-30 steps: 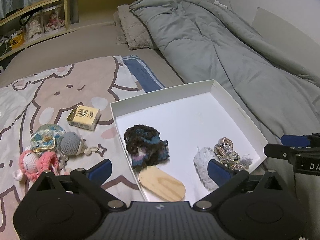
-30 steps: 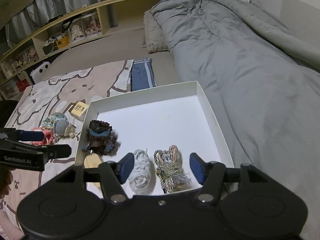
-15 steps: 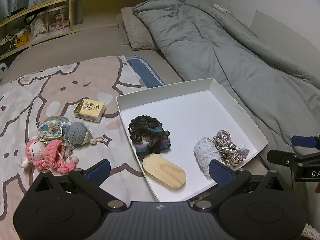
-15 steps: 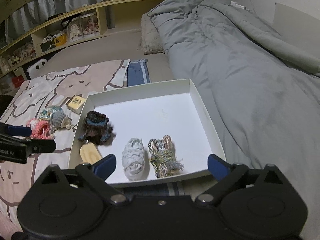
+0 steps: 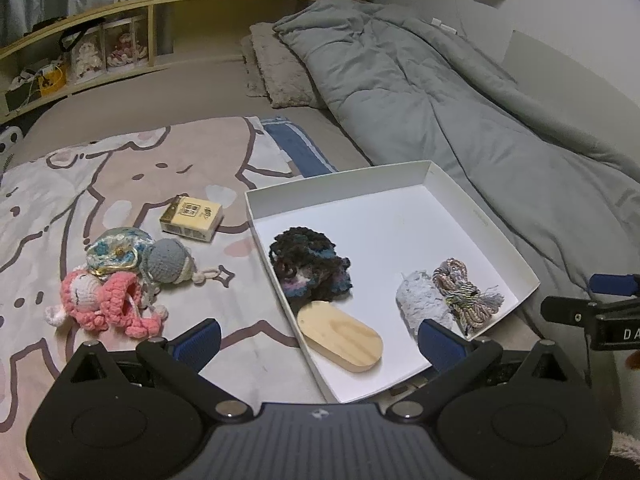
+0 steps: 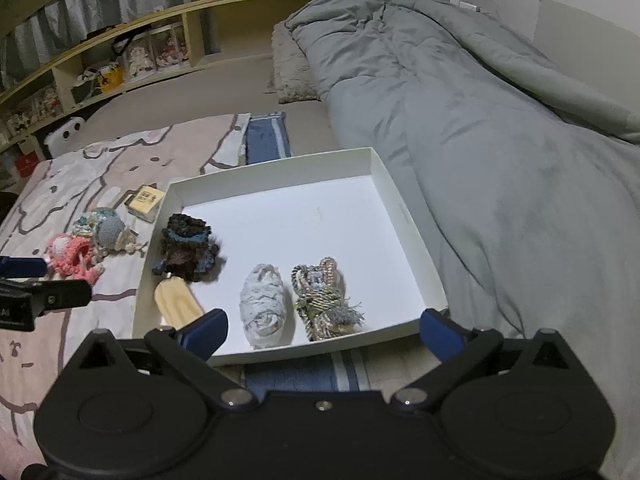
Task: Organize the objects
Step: 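Withdraw both tools from the box toward the remaining toys on the blanket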
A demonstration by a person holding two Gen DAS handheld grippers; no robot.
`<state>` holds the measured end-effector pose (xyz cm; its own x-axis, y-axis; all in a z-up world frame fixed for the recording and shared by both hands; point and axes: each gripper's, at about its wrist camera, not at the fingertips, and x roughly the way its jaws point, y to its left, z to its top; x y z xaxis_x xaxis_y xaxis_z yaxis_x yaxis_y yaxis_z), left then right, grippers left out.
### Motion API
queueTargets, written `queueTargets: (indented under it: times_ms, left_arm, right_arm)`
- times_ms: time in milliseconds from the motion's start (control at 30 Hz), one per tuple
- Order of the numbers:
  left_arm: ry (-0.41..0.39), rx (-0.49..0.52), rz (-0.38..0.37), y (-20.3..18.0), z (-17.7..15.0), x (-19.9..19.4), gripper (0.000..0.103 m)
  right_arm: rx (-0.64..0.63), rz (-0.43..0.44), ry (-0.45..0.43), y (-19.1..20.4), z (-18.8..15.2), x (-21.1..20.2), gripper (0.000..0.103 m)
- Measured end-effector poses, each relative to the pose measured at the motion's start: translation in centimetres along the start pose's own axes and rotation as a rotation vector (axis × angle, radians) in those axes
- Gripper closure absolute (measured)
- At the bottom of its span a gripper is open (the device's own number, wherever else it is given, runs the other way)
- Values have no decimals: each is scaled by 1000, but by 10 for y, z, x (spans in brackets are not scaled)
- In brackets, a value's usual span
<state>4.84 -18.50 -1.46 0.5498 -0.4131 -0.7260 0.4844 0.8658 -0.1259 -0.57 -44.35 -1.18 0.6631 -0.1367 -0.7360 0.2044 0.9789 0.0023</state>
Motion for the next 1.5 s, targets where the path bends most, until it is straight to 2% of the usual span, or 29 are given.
queueTargets:
  times_ms: [200, 400, 767, 1133, 1267, 1400, 1500]
  left_arm:
    - [-25, -3, 0, 14, -1, -5, 0]
    - [-36, -29, 44, 41, 2, -14, 0]
    - [-55, -124, 190, 110, 5, -32, 0]
    - [-63, -279, 315, 171, -5, -39, 0]
    - [-80, -309, 345, 186, -9, -38, 0]
    - [-123, -307, 343, 195, -15, -38, 0]
    - [-132, -291, 343, 194, -18, -33, 5]
  right_arm:
    - [-8, 0, -9, 5, 4, 4, 0]
    - [-49, 6, -18, 24, 14, 10, 0]
    - [-85, 109, -67, 75, 50, 18, 0]
    - [-68, 221, -93, 132, 76, 35, 0]
    - [-52, 250, -90, 150, 82, 44, 0]
    - [-59, 260, -93, 169, 87, 54, 0]
    - [-57, 273, -92, 182, 90, 61, 0]
